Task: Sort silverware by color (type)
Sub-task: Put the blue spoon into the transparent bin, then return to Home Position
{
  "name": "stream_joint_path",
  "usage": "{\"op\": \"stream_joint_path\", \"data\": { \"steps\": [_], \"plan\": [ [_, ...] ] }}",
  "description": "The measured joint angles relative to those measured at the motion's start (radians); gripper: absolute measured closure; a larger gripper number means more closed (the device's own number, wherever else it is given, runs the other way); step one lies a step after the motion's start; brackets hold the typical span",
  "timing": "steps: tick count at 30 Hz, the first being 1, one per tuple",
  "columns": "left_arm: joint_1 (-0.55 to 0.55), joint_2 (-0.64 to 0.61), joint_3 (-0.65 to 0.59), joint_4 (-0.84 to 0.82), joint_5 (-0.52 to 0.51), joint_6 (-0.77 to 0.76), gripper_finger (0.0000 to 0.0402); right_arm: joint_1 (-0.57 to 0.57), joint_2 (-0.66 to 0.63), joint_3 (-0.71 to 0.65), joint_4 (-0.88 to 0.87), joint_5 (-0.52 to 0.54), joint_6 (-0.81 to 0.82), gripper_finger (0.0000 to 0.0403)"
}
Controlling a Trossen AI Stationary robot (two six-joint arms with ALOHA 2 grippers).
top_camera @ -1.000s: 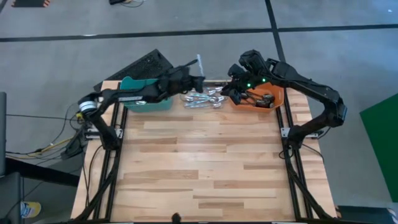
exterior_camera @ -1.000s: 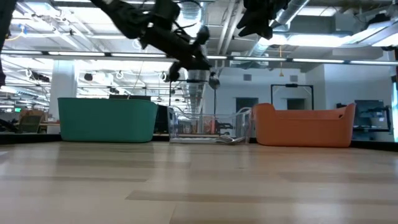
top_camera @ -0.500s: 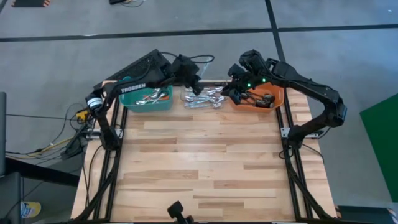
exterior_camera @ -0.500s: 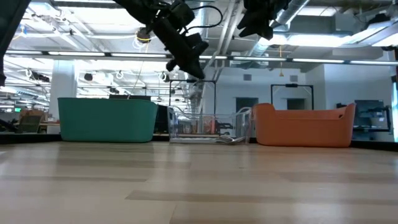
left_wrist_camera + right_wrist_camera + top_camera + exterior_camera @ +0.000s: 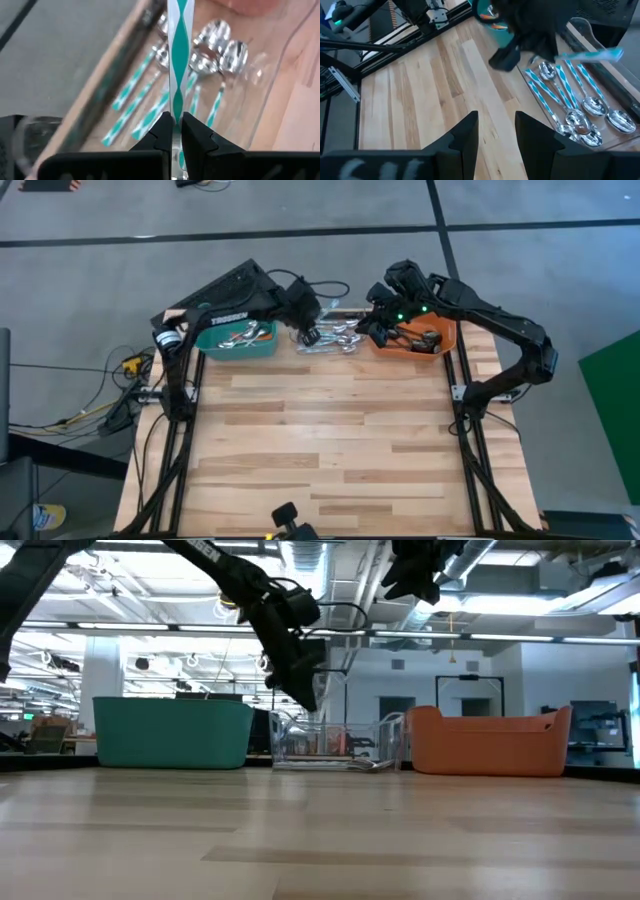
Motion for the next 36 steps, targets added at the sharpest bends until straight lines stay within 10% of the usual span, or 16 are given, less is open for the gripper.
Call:
{"op": "stream_joint_path", "data": {
  "steps": [18, 26, 36],
  "plan": [
    [-0.026, 0.026, 0.008, -0.014, 0.052, -0.030, 0.0288, 0.000, 0.000, 0.000, 0.000, 0.000, 0.002, 0.0253],
    [-0.028, 0.009, 0.197, -0.189, 0.052, -0.106, 0.0252, -0.010, -0.016, -0.002, -0.002, 0.000, 0.032, 0.0253],
    [-0.054, -0.321, 0.261, -0.280, 0.000, -0.126, 0.0251, -0.029, -0.260, -0.002, 0.001, 0.022, -0.076, 0.0253]
  ]
}}
